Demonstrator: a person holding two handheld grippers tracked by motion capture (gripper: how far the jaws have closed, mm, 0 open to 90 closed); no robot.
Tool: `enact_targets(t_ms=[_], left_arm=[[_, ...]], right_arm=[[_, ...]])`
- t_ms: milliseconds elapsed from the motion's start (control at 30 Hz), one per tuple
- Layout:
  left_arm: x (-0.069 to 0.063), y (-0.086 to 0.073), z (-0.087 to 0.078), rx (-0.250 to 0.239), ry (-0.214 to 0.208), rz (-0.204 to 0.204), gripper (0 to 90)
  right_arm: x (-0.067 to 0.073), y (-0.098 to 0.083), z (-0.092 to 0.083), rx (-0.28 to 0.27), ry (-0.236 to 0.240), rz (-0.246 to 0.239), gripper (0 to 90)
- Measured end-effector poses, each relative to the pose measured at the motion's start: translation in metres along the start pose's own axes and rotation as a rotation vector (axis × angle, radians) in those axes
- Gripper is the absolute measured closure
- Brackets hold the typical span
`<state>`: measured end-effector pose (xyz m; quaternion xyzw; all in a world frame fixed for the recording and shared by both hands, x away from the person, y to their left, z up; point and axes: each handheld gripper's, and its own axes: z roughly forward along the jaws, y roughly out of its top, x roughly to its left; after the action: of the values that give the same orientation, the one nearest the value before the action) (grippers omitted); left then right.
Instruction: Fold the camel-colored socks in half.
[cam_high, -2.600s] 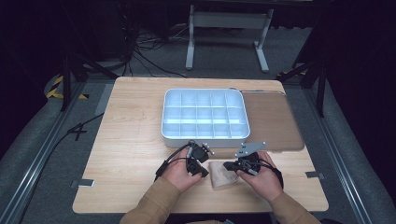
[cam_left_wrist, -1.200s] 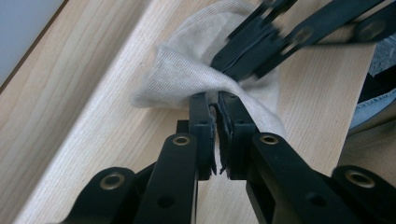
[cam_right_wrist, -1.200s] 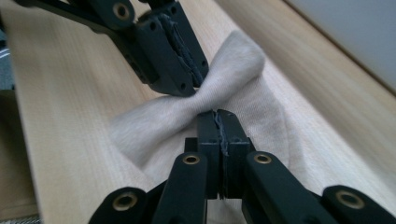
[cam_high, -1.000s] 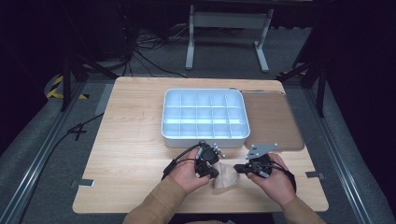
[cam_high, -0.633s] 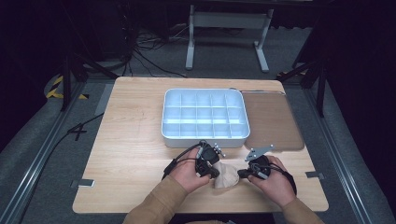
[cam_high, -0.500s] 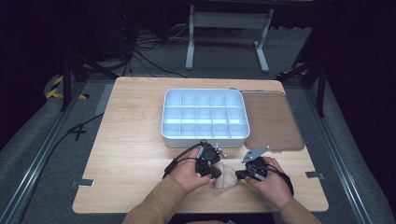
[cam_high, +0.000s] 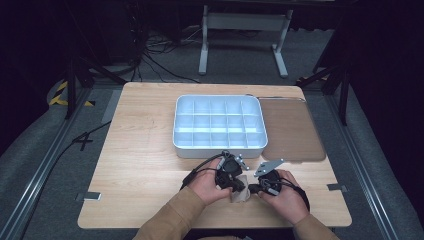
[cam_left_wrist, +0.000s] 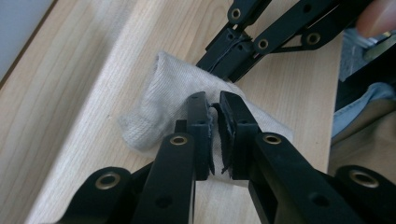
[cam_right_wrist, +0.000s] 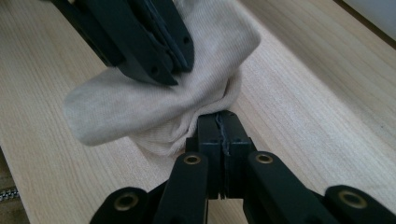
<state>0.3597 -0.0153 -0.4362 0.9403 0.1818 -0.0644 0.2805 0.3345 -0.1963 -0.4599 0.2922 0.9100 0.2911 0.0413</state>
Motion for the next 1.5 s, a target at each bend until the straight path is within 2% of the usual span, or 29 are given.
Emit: enact_targets(t_ms=[200, 300, 333, 367, 433, 467, 500, 600, 700, 800, 833, 867, 967, 1000, 1067, 1167, 1233, 1267, 1300, 1367, 1500], left_arm=[[-0.002, -0.005, -0.003, -0.018, 0.016, 0.054, 68.1], [-0.001, -0.007, -0.003, -0.012, 0.025, 0.061, 60.8], [-0.001, -0.007, -0.003, -0.010, 0.040, 0.073, 59.1], [-0.002, -0.007, -0.002, -0.011, 0.038, 0.066, 57.2], [-0.003, -0.006, -0.002, -0.004, 0.053, 0.089, 54.1], [-0.004, -0.005, -0.002, 0.009, 0.050, 0.076, 53.1], [-0.005, -0.005, -0.001, 0.011, 0.055, 0.086, 53.0], [-0.006, -0.005, 0.000, 0.014, 0.059, 0.081, 52.6], [-0.006, -0.004, 0.000, 0.013, 0.060, 0.081, 52.1], [-0.007, -0.004, 0.000, 0.020, 0.054, 0.082, 50.8], [-0.007, -0.004, 0.000, 0.015, 0.057, 0.097, 50.8], [-0.008, -0.004, 0.000, 0.021, 0.062, 0.094, 50.1], [-0.010, -0.004, -0.003, 0.020, 0.091, 0.121, 44.9], [-0.010, -0.004, -0.004, 0.017, 0.099, 0.116, 43.0], [-0.010, -0.004, -0.006, 0.013, 0.127, 0.133, 40.5], [-0.010, -0.002, -0.005, 0.003, 0.117, 0.116, 39.8], [-0.010, 0.000, -0.001, 0.025, 0.129, 0.127, 37.6], [-0.010, -0.001, 0.002, 0.040, 0.131, 0.120, 36.1], [-0.009, -0.001, 0.003, 0.053, 0.138, 0.134, 35.1], [-0.011, -0.002, 0.004, 0.063, 0.137, 0.122, 34.1], [-0.010, -0.004, 0.007, 0.066, 0.139, 0.137, 31.8]], right_arm=[[-0.002, -0.002, -0.003, -0.001, 0.001, 0.008, 88.1], [-0.002, -0.002, -0.006, -0.010, 0.002, 0.008, 88.0], [-0.001, -0.001, -0.007, -0.013, 0.002, 0.011, 87.9], [-0.001, -0.001, -0.009, -0.020, -0.002, 0.004, 88.0], [-0.002, 0.001, -0.012, -0.029, -0.003, 0.000, 87.9], [-0.002, 0.002, -0.013, -0.036, -0.009, 0.002, 87.9], [-0.003, 0.003, -0.016, -0.047, -0.013, 0.004, 87.9], [-0.003, 0.010, -0.026, -0.131, -0.023, 0.004, 88.1], [0.002, 0.016, -0.027, -0.188, 0.012, -0.008, 87.5], [0.004, 0.017, -0.022, -0.179, 0.026, -0.010, 85.7], [0.004, 0.017, -0.019, -0.175, 0.030, -0.010, 84.6], [0.004, 0.015, -0.015, -0.157, 0.041, 0.005, 84.7], [0.002, 0.012, -0.007, -0.133, 0.045, 0.023, 85.6], [0.001, 0.011, -0.007, -0.125, 0.042, 0.018, 85.6], [0.000, 0.011, -0.007, -0.121, 0.038, 0.016, 85.6], [0.000, 0.011, -0.007, -0.118, 0.034, 0.012, 85.4], [0.000, 0.011, -0.007, -0.117, 0.031, 0.011, 85.2], [0.002, 0.011, -0.007, -0.120, 0.034, 0.024, 84.8], [0.001, 0.011, -0.006, -0.119, 0.031, 0.017, 84.4], [0.001, 0.011, -0.007, -0.114, 0.024, 0.008, 83.4], [0.003, 0.011, -0.007, -0.112, 0.019, 0.008, 81.3]])
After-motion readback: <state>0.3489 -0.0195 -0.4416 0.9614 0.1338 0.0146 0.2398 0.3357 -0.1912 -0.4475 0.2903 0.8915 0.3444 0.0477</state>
